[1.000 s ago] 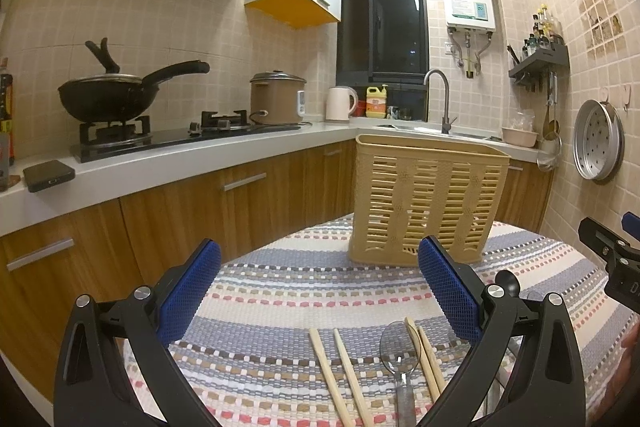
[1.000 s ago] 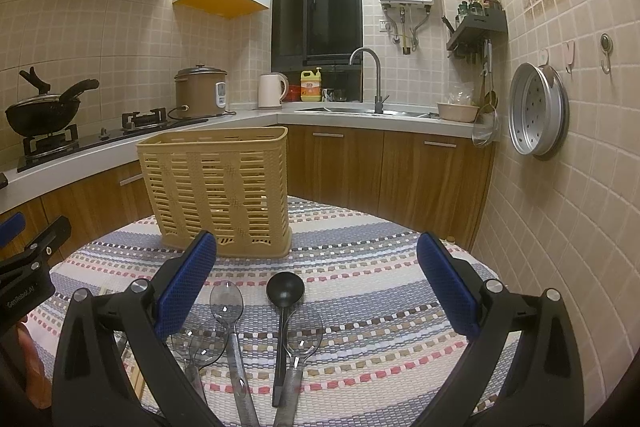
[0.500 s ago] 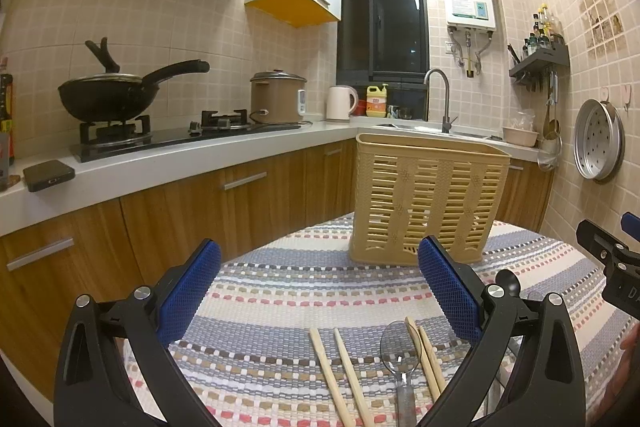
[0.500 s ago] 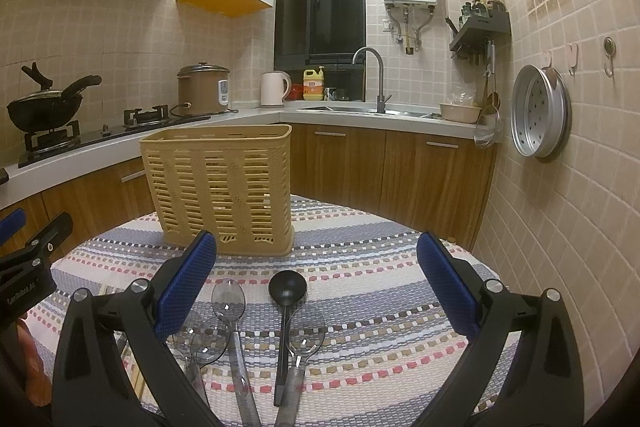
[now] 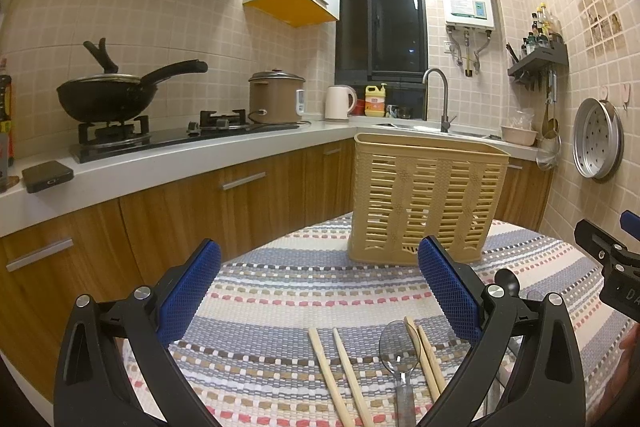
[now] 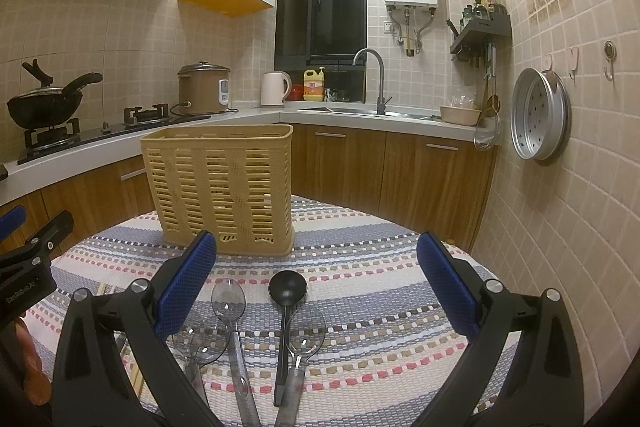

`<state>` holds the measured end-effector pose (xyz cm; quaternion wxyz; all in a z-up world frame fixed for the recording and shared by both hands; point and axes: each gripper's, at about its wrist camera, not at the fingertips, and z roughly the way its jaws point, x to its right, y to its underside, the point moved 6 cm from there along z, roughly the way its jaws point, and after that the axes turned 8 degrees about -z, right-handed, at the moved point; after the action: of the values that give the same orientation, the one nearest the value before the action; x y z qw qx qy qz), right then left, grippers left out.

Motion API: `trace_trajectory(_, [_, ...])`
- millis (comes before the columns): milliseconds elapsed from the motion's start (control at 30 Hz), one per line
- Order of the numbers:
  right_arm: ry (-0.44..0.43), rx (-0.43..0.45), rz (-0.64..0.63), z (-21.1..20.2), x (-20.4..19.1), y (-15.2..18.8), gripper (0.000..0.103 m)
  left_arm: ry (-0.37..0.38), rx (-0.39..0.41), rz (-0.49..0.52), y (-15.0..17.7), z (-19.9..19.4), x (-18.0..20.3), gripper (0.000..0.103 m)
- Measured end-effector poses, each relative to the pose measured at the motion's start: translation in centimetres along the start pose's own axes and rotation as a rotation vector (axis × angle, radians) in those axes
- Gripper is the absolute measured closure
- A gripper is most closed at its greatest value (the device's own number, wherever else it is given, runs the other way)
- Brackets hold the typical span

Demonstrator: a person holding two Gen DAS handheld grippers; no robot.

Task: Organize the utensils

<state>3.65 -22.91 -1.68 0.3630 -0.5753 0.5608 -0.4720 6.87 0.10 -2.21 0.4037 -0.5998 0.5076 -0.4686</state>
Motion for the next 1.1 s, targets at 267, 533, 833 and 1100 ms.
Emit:
trace_trajectory(267, [0.056,0.012,-0.008,-0.2,0.1,-0.1,0.008,0.003,-0.003,-0.001,0.0,0.0,0.2,0.007])
trace_trajectory(533, [0.197,0.013,0.174,-1.0,3.7,-0.1,0.008,0.021,-0.067,-0.107,-0.9,0.0,-2.0,0.007])
trace_trajectory(833, [-0.037,-0.364,0.144,4.4,4.0,1.9,0.008,0.179,-0.547,-0.199,-0.3,3.7,-6.0,0.022])
trace_trajectory(1100, [-0.272,-0.626,0.206,8.0,4.4,3.4,0.038,0.205,-0.825,-0.155,4.7,6.5,-4.2,0.060])
